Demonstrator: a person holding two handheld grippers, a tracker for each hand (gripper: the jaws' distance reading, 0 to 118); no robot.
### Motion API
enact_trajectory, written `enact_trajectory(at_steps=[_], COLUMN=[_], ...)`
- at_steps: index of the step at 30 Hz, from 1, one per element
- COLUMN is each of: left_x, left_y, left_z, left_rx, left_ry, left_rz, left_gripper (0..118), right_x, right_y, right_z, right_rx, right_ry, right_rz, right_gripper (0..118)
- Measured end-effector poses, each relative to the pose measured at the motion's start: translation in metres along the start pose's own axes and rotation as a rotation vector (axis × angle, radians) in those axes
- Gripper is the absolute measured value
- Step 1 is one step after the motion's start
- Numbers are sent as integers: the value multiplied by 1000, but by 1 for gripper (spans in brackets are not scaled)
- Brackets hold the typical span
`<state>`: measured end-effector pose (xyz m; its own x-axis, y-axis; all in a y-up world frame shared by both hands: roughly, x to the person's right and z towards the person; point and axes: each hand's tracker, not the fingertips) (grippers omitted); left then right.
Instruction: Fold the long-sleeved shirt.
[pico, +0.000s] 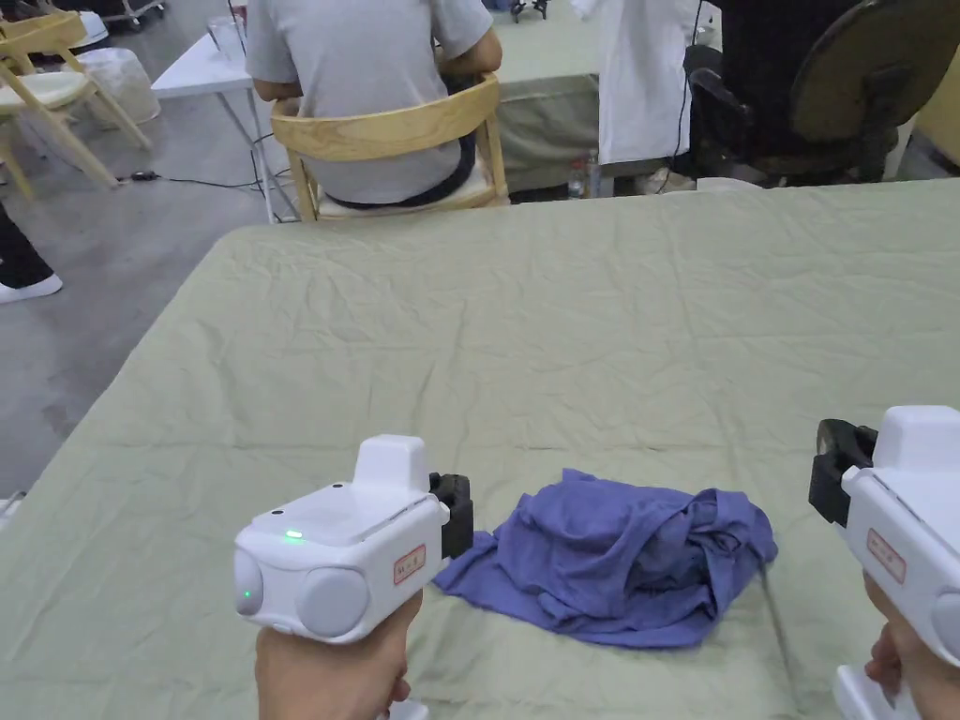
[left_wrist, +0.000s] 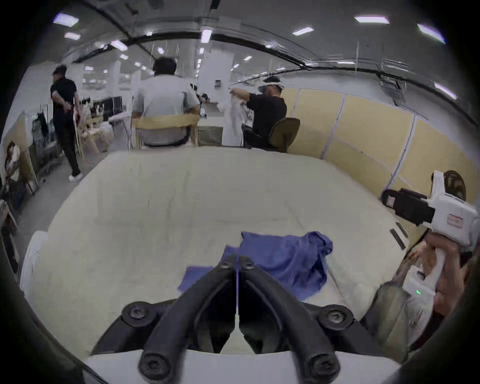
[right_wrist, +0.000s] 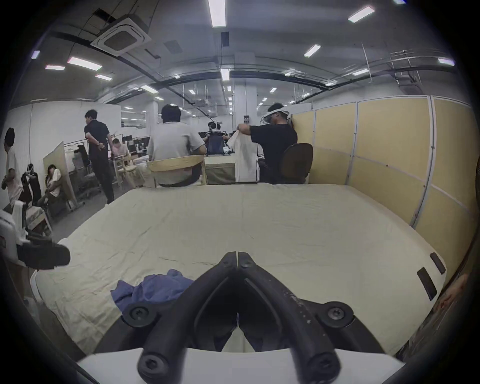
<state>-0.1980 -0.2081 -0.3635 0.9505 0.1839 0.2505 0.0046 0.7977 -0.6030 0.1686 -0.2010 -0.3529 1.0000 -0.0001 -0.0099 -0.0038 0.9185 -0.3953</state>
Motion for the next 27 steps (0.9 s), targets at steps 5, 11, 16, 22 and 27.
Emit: enact_trajectory(at_steps=[5, 11, 16, 22, 27], left_x=[-7, -12, -18, -20, -10], left_y=[-4, 19, 39, 41, 25], left_z=[-12, -68, -139, -216, -268], left_rx=[-61, -265, -388, -451, -548], left_ry=[-17, -101, -76, -119, -145], left_rz=[-35, -112, -95, -32, -14], left_gripper=[1, 0, 68, 65, 61], right_x=[-5, -1, 8, 25, 36], right_y=[1, -3, -15, -32, -46], right_z=[1, -2, -13, -32, -47], right_rx=[-12, -26, -66, -136, -186], right_ry=[24, 10, -18, -60, -89], right_rz=[21, 24, 26, 25, 10], right_gripper=[2, 2, 2, 2, 2])
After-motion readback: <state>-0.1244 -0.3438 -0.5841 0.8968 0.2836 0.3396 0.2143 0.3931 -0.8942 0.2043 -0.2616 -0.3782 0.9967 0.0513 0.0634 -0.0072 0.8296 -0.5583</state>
